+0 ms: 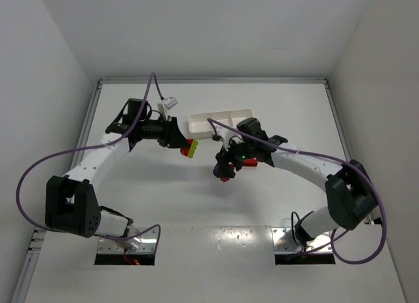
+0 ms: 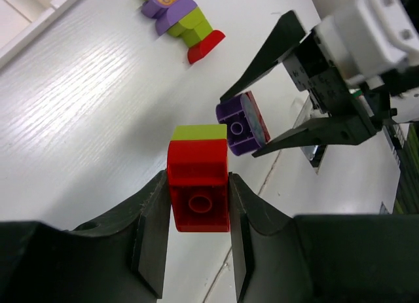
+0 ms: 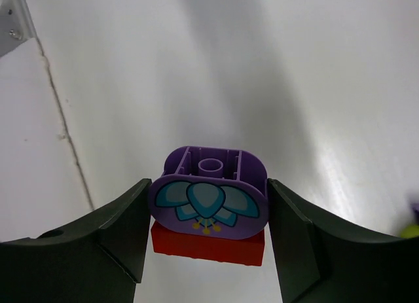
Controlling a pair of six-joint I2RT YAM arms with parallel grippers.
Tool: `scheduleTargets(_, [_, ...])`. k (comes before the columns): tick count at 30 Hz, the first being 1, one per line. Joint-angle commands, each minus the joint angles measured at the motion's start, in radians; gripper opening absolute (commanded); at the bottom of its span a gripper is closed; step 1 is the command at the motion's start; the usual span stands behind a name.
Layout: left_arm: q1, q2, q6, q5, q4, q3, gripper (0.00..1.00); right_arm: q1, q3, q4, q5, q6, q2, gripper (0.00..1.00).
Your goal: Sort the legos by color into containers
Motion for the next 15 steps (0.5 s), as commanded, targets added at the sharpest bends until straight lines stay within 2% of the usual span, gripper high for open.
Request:
scheduleTargets(1, [0.018,0.010,0.016,-0.012,0.030,0.036,0.00,-0.025,0.006,0.001,-0.156,0.147,0.054,0.00])
scheduleTargets(2, [0.027,0.010,0.025,-0.022,0.030,0.036,0.00,-0.025,-0.008,0.036,-0.118,0.147,0.054,0.00])
scheduleTargets(3, [0.027,0.010,0.025,-0.022,0.030,0.036,0.00,-0.013,-0.032,0.052,-0.005,0.147,0.054,0.00])
scheduleTargets(5, [0.037,0.010,0.025,-0.033,0.030,0.036,0.00,-0.013,-0.043,0.097,0.066,0.147,0.045,0.00])
scheduleTargets(6, [0.037,0.010,0.025,-0.033,0.030,0.036,0.00,-0.013,-0.043,0.107,0.135,0.136,0.055,0.03])
scheduleTargets(8, [0.037,0.010,0.025,-0.042,0.030,0.036,0.00,-0.013,-0.022,0.107,0.171,0.127,0.081,0.15])
scheduleTargets(9, [0.037,0.010,0.034,-0.042,0.030,0.027,0.00,-0.013,0.002,0.107,0.181,0.127,0.106,0.34])
scheduleTargets(11, [0.037,0.010,0.034,-0.042,0.030,0.027,0.00,-0.025,0.045,0.107,0.142,0.117,0.118,0.48])
scheduleTargets(13, [0.037,0.010,0.034,0.005,0.050,0.027,0.00,-0.036,0.076,0.119,0.093,0.133,0.127,0.52])
scheduleTargets(14, [0.037,0.010,0.034,0.036,0.062,0.015,0.00,-0.036,0.116,0.119,0.015,0.133,0.118,0.52])
scheduleTargets(15, [0.037,0.020,0.025,0.072,0.100,-0.002,0.00,-0.045,0.133,0.140,-0.033,0.165,0.118,0.56])
